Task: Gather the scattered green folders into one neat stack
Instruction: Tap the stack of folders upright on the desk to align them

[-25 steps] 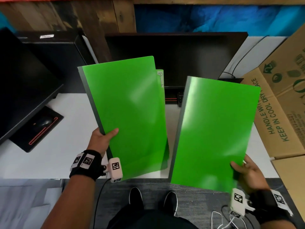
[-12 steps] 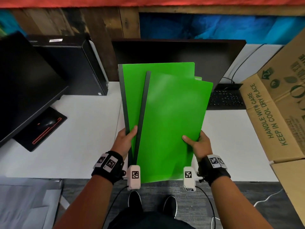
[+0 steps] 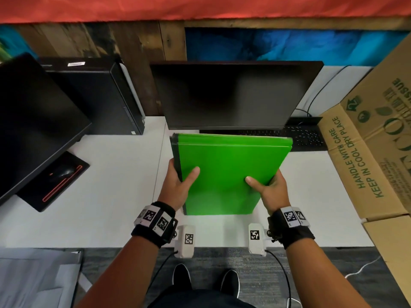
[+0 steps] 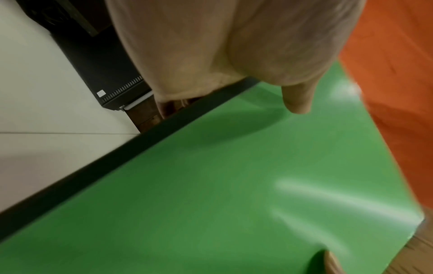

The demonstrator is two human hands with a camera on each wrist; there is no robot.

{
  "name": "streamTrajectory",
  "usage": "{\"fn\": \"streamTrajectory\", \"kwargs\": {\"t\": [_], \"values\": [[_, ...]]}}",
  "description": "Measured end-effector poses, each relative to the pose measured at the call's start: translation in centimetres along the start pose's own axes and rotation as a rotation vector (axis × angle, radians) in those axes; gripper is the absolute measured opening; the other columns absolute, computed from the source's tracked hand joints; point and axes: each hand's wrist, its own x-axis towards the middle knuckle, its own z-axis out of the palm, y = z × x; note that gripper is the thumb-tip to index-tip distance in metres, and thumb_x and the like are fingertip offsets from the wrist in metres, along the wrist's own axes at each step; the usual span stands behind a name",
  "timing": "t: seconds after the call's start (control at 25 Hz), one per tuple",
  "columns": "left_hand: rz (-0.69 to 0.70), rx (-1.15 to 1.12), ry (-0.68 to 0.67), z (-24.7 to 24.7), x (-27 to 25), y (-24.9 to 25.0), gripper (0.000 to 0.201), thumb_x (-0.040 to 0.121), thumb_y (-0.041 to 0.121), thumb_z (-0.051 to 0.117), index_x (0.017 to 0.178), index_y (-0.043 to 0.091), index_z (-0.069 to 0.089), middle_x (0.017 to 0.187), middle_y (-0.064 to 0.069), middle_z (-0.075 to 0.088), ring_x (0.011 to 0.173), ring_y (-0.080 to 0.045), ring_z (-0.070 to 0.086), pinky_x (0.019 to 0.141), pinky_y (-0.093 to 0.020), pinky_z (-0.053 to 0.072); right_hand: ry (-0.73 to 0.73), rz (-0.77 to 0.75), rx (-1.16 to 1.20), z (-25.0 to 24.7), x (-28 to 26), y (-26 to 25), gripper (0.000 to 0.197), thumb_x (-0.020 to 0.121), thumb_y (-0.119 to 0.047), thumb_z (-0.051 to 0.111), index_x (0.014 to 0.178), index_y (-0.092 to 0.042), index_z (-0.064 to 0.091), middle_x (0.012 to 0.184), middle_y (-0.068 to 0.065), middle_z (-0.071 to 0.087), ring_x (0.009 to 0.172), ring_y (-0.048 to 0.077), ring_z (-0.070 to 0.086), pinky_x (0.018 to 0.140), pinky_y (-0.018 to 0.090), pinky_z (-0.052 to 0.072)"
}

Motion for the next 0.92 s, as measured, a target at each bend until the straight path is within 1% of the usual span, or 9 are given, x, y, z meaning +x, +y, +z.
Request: {"fn": "streamTrajectory", "kwargs": {"t": [0.04, 0.12, 0.28, 0.4, 0.48, 0.68, 0.8, 0.84, 0.92], "values": [[-0.002, -0.01, -0.001, 0.1, -0.2, 0.3, 0.072, 0.076, 0.059, 0.062, 0.137, 0.027, 0.04, 0.132, 0.008, 0.058, 0.123, -0.009, 0.054, 0.109, -0.042, 0.041, 0.003, 0.003, -0.006, -0.2, -0.2, 0.0, 0.07, 0.057, -0.034, 0.089, 0.12, -0.021, 0.061, 0.111, -0.008, 0.074, 0.104, 0.015, 0.07, 0.088, 0.037, 0.056], [0.033, -0.03, 0.02, 0.2, -0.4, 1.1, 0.073, 0.077, 0.061, 0.059, 0.137, 0.025, 0.04, 0.131, 0.005, 0.058, 0.123, -0.011, 0.053, 0.108, -0.044, 0.04, 0.016, -0.018, -0.018, -0.3, -0.5, 0.0, 0.061, 0.062, -0.025, 0.088, 0.117, -0.022, 0.062, 0.108, -0.01, 0.074, 0.102, 0.014, 0.07, 0.087, 0.035, 0.057], [0.244, -0.134, 0.179, 0.2, 0.0, 4.9, 0.038, 0.096, 0.034, 0.046, 0.131, 0.02, 0.045, 0.099, 0.008, 0.054, 0.087, 0.004, 0.054, 0.087, -0.016, 0.041, 0.037, -0.047, -0.016, -0.3, -0.7, 0.0, 0.053, 0.072, -0.007, 0.081, 0.12, -0.014, 0.06, 0.11, -0.003, 0.072, 0.102, 0.016, 0.07, 0.087, 0.033, 0.057], [0.286, -0.08, 0.306, 0.9, 0.9, 6.3, 0.022, 0.101, 0.028, 0.039, 0.104, 0.018, 0.059, 0.081, 0.007, 0.053, 0.071, -0.002, 0.049, 0.071, -0.018, 0.04, 0.038, -0.057, -0.026, -0.1, -0.9, 0.3, 0.046, 0.074, -0.013, 0.08, 0.114, -0.024, 0.06, 0.11, -0.007, 0.071, 0.1, 0.008, 0.07, 0.086, 0.027, 0.055], [0.31, 0.011, 0.356, 1.5, 0.9, 6.0, 0.025, 0.102, 0.024, 0.035, 0.089, 0.011, 0.052, 0.075, 0.008, 0.05, 0.065, -0.001, 0.045, 0.065, -0.017, 0.038, 0.046, -0.064, -0.043, 0.1, -1.3, 0.5, 0.044, 0.078, -0.012, 0.078, 0.115, -0.024, 0.057, 0.11, -0.008, 0.07, 0.099, 0.002, 0.068, 0.087, 0.023, 0.054], [0.295, 0.04, 0.371, 1.9, 0.4, 4.4, 0.021, 0.104, 0.025, 0.028, 0.096, 0.013, 0.043, 0.07, 0.007, 0.038, 0.055, -0.001, 0.039, 0.054, -0.015, 0.033, 0.078, -0.058, -0.108, 0.4, -1.5, 0.5, 0.044, 0.084, -0.012, 0.072, 0.123, -0.019, 0.052, 0.111, -0.012, 0.066, 0.098, -0.009, 0.064, 0.087, 0.016, 0.052], [0.118, 0.086, 0.212, 2.1, -1.2, -0.9, 0.009, 0.102, 0.03, 0.031, 0.103, 0.031, 0.04, 0.084, 0.01, 0.047, 0.069, 0.008, 0.05, 0.066, -0.012, 0.043, 0.082, -0.005, -0.17, 0.7, -2.1, 1.4, 0.044, 0.089, -0.014, 0.067, 0.128, -0.014, 0.046, 0.112, -0.008, 0.063, 0.098, -0.006, 0.062, 0.095, 0.027, 0.049], [0.065, 0.145, 0.168, 2.0, -1.6, -3.3, 0.008, 0.101, 0.034, 0.033, 0.106, 0.036, 0.038, 0.094, 0.006, 0.053, 0.083, 0.004, 0.054, 0.077, -0.022, 0.047, 0.084, 0.017, -0.19, 0.9, -2.3, 1.6, 0.045, 0.09, -0.014, 0.065, 0.13, -0.011, 0.044, 0.113, -0.003, 0.062, 0.1, 0.002, 0.062, 0.097, 0.032, 0.048], [0.011, 0.291, 0.117, 1.2, -2.1, -6.5, 0.024, 0.096, 0.04, 0.037, 0.117, 0.028, 0.04, 0.114, -0.007, 0.057, 0.102, -0.02, 0.057, 0.093, -0.044, 0.047, 0.101, 0.036, -0.216, 1.7, -2.3, 1.6, 0.045, 0.091, -0.014, 0.063, 0.13, -0.006, 0.041, 0.115, 0.004, 0.059, 0.102, 0.017, 0.059, 0.1, 0.039, 0.047]]}}
